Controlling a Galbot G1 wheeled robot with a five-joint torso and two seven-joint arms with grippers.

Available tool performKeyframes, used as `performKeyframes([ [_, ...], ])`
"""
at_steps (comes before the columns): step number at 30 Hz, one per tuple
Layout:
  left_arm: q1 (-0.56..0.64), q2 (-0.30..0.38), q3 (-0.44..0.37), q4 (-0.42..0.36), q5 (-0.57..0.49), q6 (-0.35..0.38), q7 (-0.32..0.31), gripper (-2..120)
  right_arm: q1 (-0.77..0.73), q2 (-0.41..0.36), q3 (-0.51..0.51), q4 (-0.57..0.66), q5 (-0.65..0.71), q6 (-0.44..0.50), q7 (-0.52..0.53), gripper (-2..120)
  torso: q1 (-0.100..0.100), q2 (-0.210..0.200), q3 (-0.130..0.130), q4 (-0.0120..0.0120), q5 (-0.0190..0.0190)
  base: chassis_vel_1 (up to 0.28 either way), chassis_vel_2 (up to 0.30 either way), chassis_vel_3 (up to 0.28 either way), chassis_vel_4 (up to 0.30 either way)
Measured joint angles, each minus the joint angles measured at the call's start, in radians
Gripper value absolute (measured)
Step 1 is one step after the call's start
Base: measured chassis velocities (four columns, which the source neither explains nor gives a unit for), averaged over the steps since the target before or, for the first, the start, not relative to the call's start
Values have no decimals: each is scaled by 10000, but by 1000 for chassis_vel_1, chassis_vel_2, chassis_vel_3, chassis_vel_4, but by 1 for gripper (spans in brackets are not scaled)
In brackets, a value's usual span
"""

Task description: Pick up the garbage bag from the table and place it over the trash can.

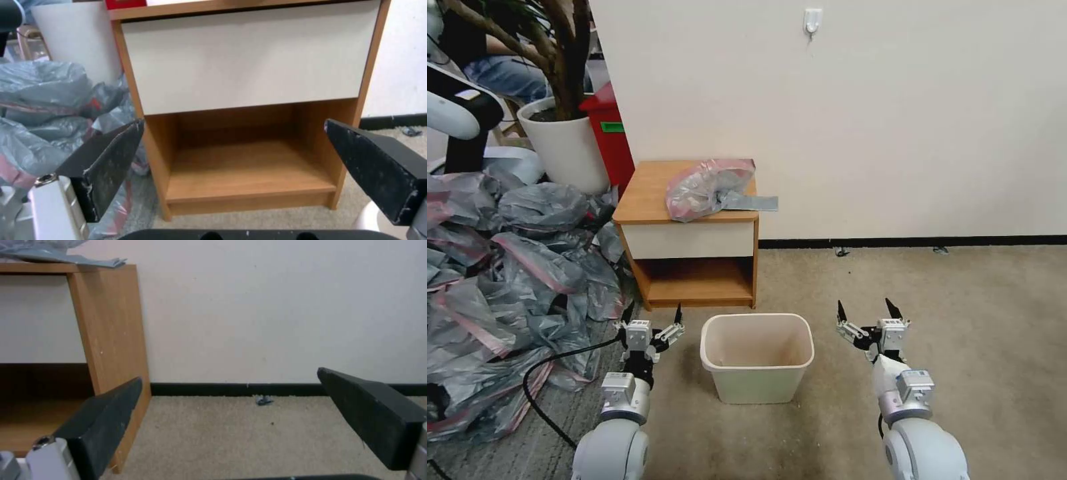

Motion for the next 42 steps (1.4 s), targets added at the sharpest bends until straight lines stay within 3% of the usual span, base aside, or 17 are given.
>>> performKeyframes([
  [35,36,8,1,-84,-49,54,-6,100,-34,15,-3,56,0,-17,7,100,0,-1,1,0,0,0,0,0,0],
  [38,354,95,4,-766,-516,491,-108,100,-358,226,-51,738,-4,-293,209,100,0,0,0,0,0,0,0,0,0],
  [42,1071,298,23,-2303,-1571,1519,-351,100,-1088,680,-181,2203,-23,-933,655,100,0,0,0,0,-1,0,0,0,0],
])
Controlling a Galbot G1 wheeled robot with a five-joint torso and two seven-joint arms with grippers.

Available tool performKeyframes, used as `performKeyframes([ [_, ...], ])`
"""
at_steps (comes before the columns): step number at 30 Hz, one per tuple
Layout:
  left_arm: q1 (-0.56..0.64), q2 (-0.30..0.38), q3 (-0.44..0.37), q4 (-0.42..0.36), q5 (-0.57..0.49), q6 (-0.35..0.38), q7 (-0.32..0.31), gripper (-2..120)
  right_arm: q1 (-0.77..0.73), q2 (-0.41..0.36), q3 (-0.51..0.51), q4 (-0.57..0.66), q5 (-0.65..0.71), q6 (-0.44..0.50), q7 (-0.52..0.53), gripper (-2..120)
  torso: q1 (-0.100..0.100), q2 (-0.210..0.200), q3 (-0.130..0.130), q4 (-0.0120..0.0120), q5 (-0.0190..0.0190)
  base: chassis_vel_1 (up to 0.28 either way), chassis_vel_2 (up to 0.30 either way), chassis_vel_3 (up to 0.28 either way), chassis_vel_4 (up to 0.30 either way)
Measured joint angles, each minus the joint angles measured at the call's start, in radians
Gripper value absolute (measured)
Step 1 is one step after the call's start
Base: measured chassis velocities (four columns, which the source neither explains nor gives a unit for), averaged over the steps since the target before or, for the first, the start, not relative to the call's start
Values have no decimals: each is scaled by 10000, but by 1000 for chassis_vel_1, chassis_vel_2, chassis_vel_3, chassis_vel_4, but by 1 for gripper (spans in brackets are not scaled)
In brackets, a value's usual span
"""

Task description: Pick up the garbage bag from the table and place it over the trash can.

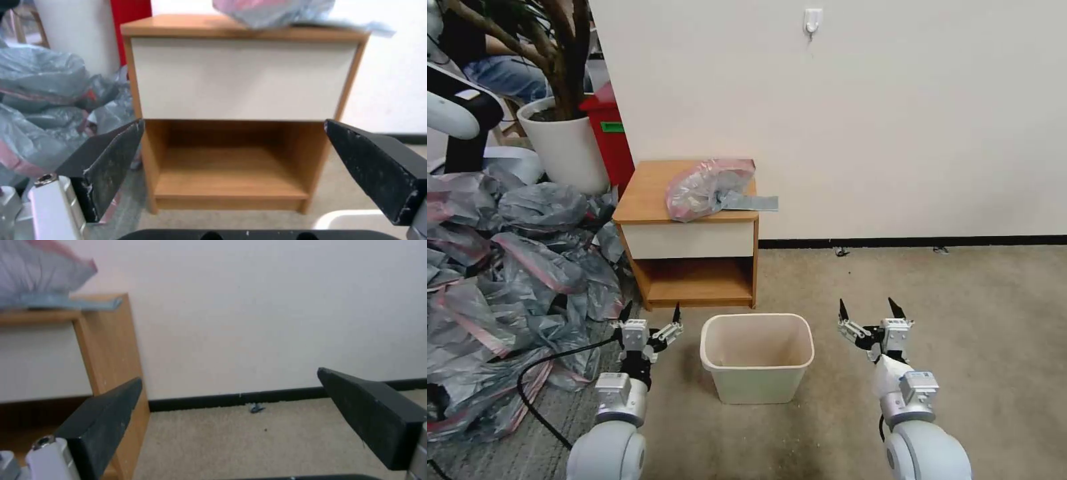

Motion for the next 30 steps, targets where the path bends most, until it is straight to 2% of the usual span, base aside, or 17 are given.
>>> performKeyframes([
  [1,0,0,0,0,0,0,0,100,0,0,0,0,0,0,0,100,0,0,0,0,0,0,0,0,0],
  [4,392,139,15,-757,-692,417,-200,100,-500,340,-133,1022,-7,-357,331,100,0,1,-2,-2,0,0,0,0,0],
  [15,412,215,10,-539,-802,188,-245,100,-415,399,-303,783,18,47,391,100,0,1,0,0,0,0,0,0,0],
  [19,380,299,-12,-287,-795,-181,-216,100,-148,400,-441,370,283,388,403,100,0,0,0,0,0,0,0,0,0],
  [24,382,309,-108,-65,-780,-440,-203,100,554,399,-1012,-288,1420,590,728,100,0,0,0,-1,0,0,0,0,0],
  [27,434,271,-207,-3,-769,-536,-201,100,1214,400,-1389,-564,3028,308,1198,100,0,0,0,0,0,0,0,0,0],
  [28,434,271,-207,-3,-769,-536,-201,100,1214,400,-1389,-564,3028,308,1198,100,0,0,0,0,0,0,0,0,0],
  [30,496,230,-262,13,-769,-610,-202,100,1805,399,-1631,-680,4521,-32,1830,100,0,0,1,1,1,0,0,0,0],
])
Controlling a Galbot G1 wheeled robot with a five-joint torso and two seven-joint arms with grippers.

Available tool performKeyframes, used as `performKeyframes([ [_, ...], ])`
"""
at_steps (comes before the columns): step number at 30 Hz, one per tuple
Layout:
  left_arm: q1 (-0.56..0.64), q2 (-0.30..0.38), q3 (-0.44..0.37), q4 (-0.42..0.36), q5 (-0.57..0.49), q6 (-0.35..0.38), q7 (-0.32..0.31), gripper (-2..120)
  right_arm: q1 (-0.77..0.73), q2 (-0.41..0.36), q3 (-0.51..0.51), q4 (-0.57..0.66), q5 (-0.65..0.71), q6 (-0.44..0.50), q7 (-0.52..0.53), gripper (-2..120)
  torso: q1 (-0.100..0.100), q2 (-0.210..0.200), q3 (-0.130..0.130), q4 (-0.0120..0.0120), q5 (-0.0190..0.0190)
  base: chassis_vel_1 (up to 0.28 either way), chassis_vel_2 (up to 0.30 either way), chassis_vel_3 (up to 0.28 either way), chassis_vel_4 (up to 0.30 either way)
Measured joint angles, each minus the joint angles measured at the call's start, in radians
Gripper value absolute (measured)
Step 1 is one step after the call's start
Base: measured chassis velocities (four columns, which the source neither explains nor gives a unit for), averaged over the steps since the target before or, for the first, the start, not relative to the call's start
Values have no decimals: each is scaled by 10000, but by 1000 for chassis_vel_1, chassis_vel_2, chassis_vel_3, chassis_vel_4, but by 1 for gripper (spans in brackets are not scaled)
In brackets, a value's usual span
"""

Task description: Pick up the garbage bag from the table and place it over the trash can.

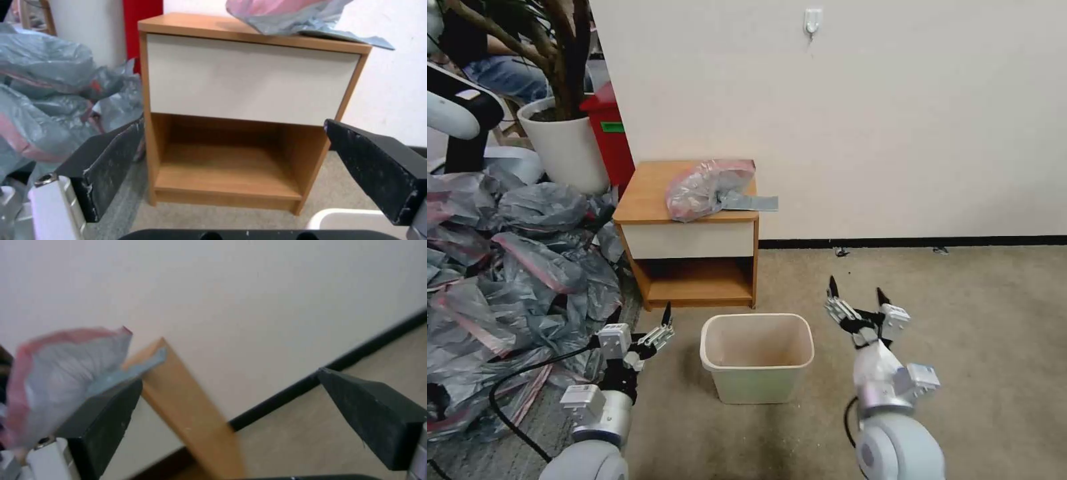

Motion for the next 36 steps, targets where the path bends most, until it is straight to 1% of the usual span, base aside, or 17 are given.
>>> performKeyframes([
  [1,37,-26,-32,12,0,-77,0,100,296,1,-102,-17,902,-222,349,100,0,0,0,-1,0,0,0,0,0],
  [2,37,-26,-32,12,0,-77,0,100,296,1,-102,-17,902,-222,349,100,0,0,0,-1,0,0,0,0,0],
  [5,118,-63,-82,31,-5,-214,0,100,1024,-3,-304,-19,3424,-872,1148,100,0,0,0,0,0,0,0,0,0],
  [6,118,-63,-82,31,-5,-214,0,100,1024,-3,-304,-19,3424,-872,1148,100,0,0,0,0,0,0,0,0,0],
  [10,206,-117,-175,32,-6,-274,0,100,2003,16,-440,-234,6479,-1424,1980,100,0,-1,0,-2,0,0,0,0,0],
  [11,206,-117,-175,32,-6,-274,0,100,2003,16,-440,-234,6479,-1424,1980,100,0,-1,0,-2,0,0,0,0,0],
  [14,310,-180,-242,31,-6,-325,0,100,2808,16,-420,-668,8069,-1654,2573,100,0,0,0,-1,-1,0,0,0,0],
  [15,310,-180,-242,31,-6,-325,0,100,2808,16,-420,-668,8069,-1654,2573,100,0,0,0,-1,-1,0,0,0,0],
  [18,379,-265,-357,21,-6,-458,6,100,3547,12,-391,-1447,8654,-1652,2840,100,0,0,0,-1,0,0,0,0,0],
  [19,379,-265,-357,21,-6,-458,6,100,3547,12,-391,-1447,8654,-1652,2840,100,0,0,0,-1,0,0,0,0,0],
  [21,424,-291,-416,11,-6,-527,12,100,3909,11,-418,-1866,8785,-1635,2911,100,0,0,0,-2,-1,0,0,0,0],
  [23,500,-339,-488,-32,-6,-562,14,100,4353,10,-504,-2362,8770,-1542,2931,100,0,-1,0,-2,0,0,0,0,0],
  [24,500,-339,-488,-32,-6,-562,14,100,4353,10,-504,-2362,8770,-1542,2931,100,0,-1,0,-2,0,0,0,0,0],
  [29,668,-463,-742,-135,-2,-567,14,100,5390,7,-621,-3326,8676,-1398,2943,100,0,-1,1,-1,0,0,0,0,0],
  [30,668,-463,-742,-135,-2,-567,14,100,5390,7,-621,-3326,8676,-1398,2943,100,0,-1,1,-1,0,0,0,0,0],
  [36,849,-559,-1098,-289,4,-566,4,100,6518,5,-660,-4311,8678,-1214,2959,100,0,-1,0,-1,0,0,0,0,0],
])
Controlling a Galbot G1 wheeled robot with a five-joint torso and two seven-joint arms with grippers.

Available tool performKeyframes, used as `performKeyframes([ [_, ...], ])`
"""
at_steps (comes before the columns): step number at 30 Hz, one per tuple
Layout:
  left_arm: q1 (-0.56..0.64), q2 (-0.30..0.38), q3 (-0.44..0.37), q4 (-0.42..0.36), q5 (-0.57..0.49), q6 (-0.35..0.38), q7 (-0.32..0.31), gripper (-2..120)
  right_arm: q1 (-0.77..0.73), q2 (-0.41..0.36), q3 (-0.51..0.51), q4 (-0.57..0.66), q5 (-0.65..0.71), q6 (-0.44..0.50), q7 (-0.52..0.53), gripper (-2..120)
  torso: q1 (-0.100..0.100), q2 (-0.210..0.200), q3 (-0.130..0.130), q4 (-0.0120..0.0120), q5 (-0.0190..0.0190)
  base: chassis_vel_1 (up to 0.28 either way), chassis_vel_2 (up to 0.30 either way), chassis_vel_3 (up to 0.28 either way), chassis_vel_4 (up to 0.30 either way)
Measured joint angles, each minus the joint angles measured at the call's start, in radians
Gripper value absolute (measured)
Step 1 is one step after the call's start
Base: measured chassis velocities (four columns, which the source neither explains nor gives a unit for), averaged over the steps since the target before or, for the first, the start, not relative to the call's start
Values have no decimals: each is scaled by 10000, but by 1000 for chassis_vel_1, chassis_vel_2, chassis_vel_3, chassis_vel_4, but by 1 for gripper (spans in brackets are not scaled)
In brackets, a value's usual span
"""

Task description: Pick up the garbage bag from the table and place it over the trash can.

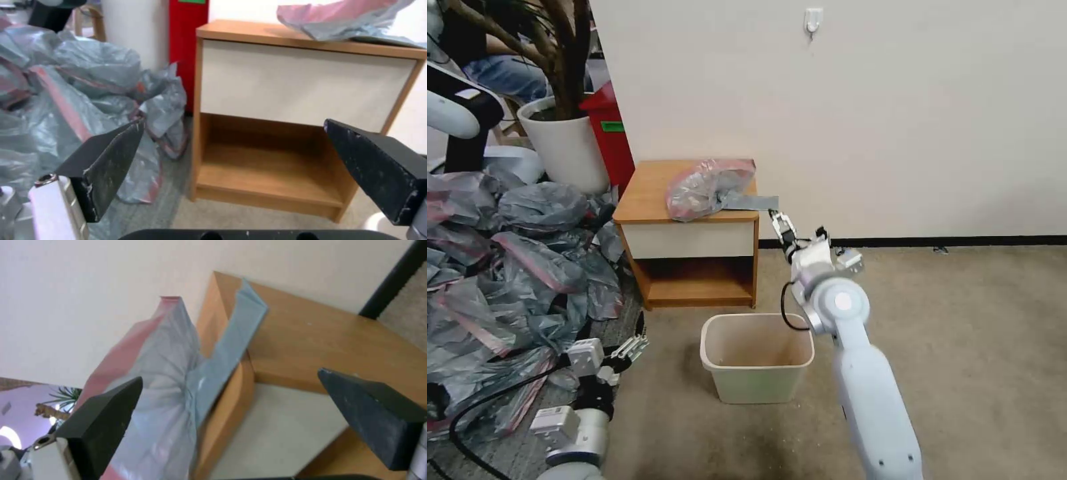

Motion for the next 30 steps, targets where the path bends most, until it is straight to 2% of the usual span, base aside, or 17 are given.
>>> performKeyframes([
  [14,136,-279,-321,-33,52,8,-23,100,1542,-2,-191,-2249,352,-2,-214,100,0,1,0,-1,0,0,0,0,0],
  [30,208,-592,-601,88,221,-19,-36,100,2642,-3,-340,-3688,612,2,-684,100,0,0,-1,-1,1,0,0,0,0],
])
